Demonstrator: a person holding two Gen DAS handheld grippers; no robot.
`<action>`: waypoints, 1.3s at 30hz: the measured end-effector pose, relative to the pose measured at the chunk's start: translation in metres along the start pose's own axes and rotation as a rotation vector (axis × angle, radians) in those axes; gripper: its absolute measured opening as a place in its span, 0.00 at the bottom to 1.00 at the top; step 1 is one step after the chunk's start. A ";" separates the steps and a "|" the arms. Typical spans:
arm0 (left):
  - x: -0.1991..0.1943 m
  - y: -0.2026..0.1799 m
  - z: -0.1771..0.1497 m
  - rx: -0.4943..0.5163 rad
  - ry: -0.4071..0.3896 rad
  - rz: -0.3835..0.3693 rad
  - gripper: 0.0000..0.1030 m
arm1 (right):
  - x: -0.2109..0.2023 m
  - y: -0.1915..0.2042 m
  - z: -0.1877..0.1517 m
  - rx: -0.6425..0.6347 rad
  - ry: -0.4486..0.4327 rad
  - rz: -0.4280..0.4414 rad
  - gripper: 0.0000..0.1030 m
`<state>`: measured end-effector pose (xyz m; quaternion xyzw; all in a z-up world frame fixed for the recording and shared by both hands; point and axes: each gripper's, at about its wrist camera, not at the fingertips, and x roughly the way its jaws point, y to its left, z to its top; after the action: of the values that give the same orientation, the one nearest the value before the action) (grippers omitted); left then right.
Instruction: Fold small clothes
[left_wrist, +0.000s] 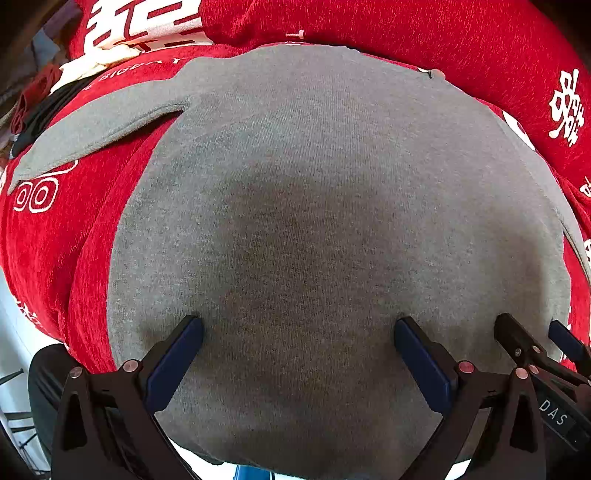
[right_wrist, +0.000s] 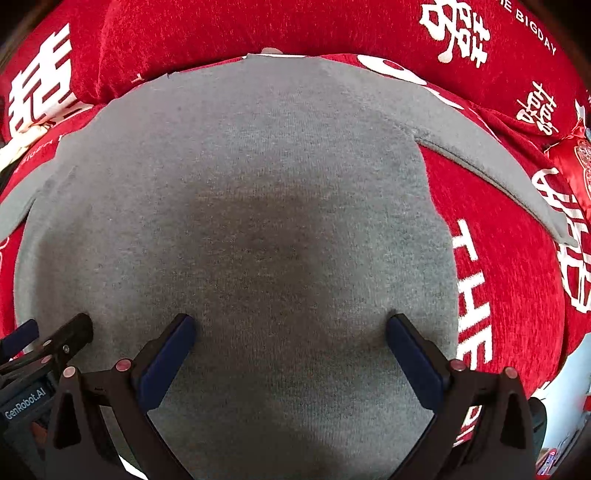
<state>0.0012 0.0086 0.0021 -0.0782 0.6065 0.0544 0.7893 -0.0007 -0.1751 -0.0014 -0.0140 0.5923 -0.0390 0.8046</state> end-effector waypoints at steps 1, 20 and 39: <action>0.001 0.000 0.000 0.000 -0.001 0.000 1.00 | 0.000 0.000 0.000 0.000 0.000 0.000 1.00; 0.000 -0.002 -0.009 -0.015 -0.024 0.004 1.00 | -0.001 0.000 0.000 -0.004 -0.004 0.002 1.00; 0.002 -0.004 0.004 -0.018 0.050 0.018 1.00 | -0.003 -0.001 -0.002 -0.020 -0.042 0.004 1.00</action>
<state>0.0060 0.0049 0.0015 -0.0814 0.6263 0.0649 0.7726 -0.0030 -0.1755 0.0006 -0.0217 0.5758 -0.0311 0.8167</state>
